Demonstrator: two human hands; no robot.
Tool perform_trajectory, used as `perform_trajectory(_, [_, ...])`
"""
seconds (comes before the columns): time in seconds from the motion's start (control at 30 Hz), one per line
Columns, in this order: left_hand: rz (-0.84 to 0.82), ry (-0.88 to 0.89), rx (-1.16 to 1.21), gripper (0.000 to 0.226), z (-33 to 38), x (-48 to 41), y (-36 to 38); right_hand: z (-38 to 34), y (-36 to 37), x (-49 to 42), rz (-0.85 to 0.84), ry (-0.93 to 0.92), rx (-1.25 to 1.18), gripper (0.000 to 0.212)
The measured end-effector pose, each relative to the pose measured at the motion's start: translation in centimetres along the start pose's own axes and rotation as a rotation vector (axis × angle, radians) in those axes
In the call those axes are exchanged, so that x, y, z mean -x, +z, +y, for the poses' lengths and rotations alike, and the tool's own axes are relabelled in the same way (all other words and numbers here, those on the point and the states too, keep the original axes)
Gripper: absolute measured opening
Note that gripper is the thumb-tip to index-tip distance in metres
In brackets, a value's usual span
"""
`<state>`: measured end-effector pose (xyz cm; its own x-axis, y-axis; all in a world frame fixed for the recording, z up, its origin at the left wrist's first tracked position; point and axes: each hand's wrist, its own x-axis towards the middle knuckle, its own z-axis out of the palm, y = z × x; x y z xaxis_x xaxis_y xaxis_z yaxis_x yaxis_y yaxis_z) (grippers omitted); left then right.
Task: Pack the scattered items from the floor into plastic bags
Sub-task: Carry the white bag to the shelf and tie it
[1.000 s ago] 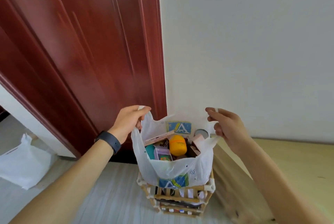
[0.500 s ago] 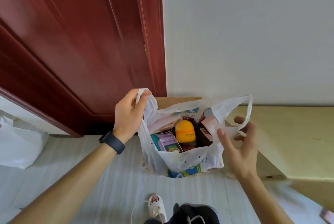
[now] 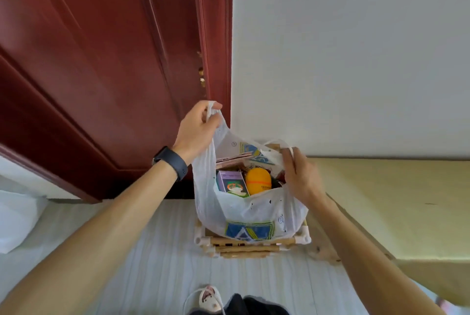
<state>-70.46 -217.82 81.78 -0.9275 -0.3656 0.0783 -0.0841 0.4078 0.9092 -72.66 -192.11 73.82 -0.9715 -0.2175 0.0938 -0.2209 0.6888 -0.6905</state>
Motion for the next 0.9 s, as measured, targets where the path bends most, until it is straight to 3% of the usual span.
perform_trajectory(0.17, [0.014,0.024,-0.041,0.022,-2.5,5.8,-0.3,0.2,2.6,-0.5,0.082,0.044,0.084,0.036])
perform_trajectory(0.3, [0.096,0.14,-0.146,0.075,-6.6,10.8,-0.1,0.1,2.6,-1.6,0.049,0.183,0.062,0.045])
perform_trajectory(0.4, [-0.006,0.013,-0.202,0.102,-10.1,11.8,1.1,0.4,2.6,-2.8,0.042,0.311,-0.006,0.049])
perform_trajectory(0.47, [-0.026,0.033,-0.253,0.078,-11.0,11.2,2.1,0.5,2.8,-3.3,0.041,0.363,-0.026,0.046])
perform_trajectory(0.53, [-0.07,0.23,-0.382,0.049,-10.8,10.3,3.5,0.6,3.0,-3.4,0.032,0.358,0.01,0.036])
perform_trajectory(0.67, [-0.181,0.499,-0.55,0.048,-9.5,9.5,6.4,0.5,2.6,-2.6,0.08,0.383,-0.066,0.043])
perform_trajectory(0.9, [-0.224,0.583,-0.709,0.032,-8.3,8.7,9.0,-2.1,0.5,0.5,0.24,0.203,-0.204,0.049])
